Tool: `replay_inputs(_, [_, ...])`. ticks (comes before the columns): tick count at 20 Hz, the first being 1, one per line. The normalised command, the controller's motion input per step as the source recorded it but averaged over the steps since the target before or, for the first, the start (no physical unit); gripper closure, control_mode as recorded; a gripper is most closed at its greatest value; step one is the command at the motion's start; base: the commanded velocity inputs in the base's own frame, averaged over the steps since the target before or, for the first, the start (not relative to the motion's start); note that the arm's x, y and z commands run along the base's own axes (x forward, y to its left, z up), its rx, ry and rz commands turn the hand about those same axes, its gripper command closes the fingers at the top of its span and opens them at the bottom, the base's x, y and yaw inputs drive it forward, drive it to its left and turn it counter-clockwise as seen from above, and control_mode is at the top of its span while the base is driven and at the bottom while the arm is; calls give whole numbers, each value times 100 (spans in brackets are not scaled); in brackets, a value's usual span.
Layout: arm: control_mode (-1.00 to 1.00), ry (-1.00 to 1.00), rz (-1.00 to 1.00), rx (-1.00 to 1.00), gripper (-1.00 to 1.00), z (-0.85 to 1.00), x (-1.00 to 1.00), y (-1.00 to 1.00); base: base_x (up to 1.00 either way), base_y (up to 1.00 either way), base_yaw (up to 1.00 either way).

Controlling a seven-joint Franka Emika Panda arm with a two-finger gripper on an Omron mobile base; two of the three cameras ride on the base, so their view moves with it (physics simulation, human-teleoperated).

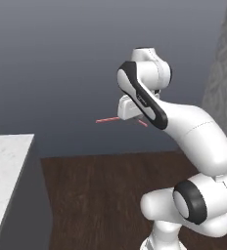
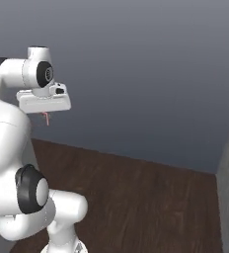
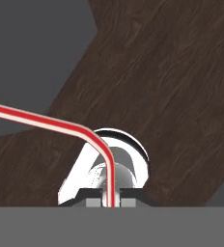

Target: Take a straw from the drawer in front and place it inside the glass cup on the dining counter.

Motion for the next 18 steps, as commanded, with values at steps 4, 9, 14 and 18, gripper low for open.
replay_inputs(4, [100,0,0,0,100,0,0,0,100,-50,47])
replay_inputs(9, [100,0,0,0,100,0,0,0,100,-41,57])
replay_inputs(14, [100,0,0,0,100,0,0,0,98,-42,62])
replay_inputs(18, [100,0,0,0,100,0,0,0,88,-60,60])
